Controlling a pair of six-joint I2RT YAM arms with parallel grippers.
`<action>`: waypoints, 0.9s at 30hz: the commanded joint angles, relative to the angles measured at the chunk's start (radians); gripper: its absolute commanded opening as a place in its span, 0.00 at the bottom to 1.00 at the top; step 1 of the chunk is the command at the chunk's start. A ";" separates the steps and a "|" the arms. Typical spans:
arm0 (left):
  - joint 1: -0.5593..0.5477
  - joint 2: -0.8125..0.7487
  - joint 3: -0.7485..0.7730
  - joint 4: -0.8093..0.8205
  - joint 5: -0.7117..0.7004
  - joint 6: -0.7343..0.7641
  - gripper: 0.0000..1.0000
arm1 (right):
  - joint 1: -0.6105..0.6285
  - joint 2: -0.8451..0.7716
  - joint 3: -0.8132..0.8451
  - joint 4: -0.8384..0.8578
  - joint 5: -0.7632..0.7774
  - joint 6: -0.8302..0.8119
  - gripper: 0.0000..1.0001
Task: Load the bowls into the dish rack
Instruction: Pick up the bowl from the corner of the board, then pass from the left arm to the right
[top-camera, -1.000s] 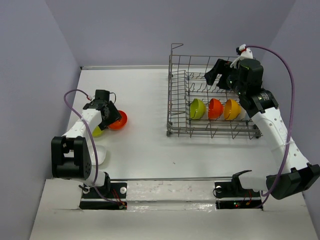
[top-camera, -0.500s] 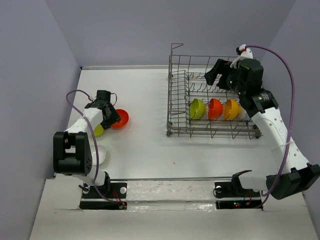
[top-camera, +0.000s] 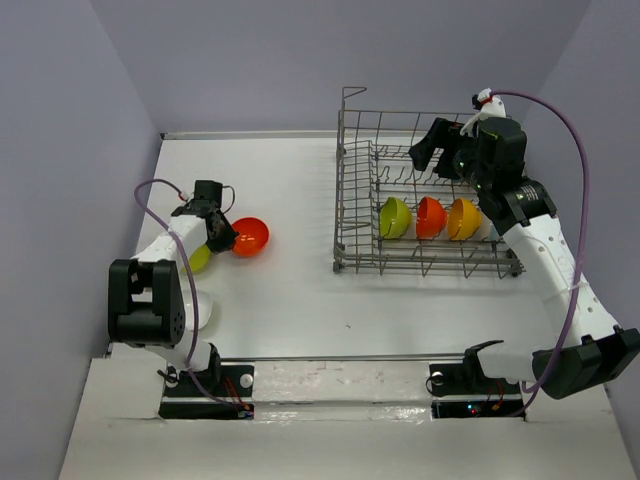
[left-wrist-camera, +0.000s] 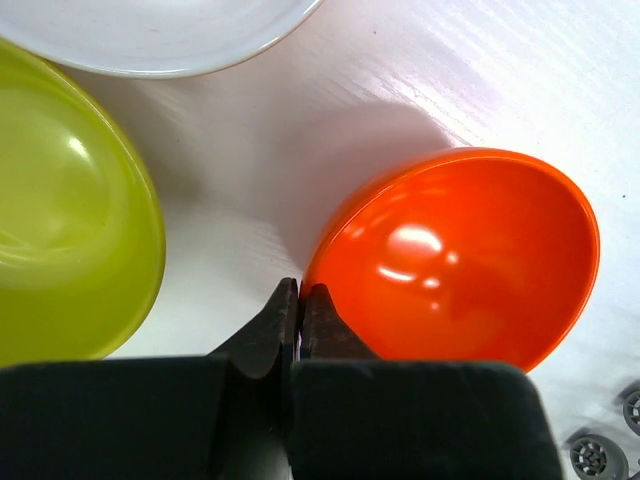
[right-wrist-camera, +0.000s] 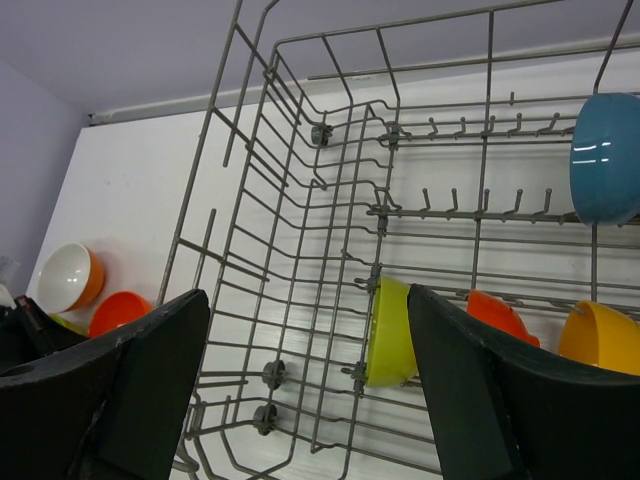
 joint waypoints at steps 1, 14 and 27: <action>0.004 -0.012 -0.003 0.018 0.004 0.014 0.00 | 0.009 0.003 0.012 0.035 0.006 -0.017 0.86; 0.003 -0.253 0.296 -0.088 0.009 0.150 0.00 | 0.018 0.049 0.181 -0.025 -0.149 0.037 0.81; -0.173 -0.326 0.551 -0.131 0.015 0.173 0.00 | 0.438 0.326 0.632 -0.264 0.207 0.011 0.79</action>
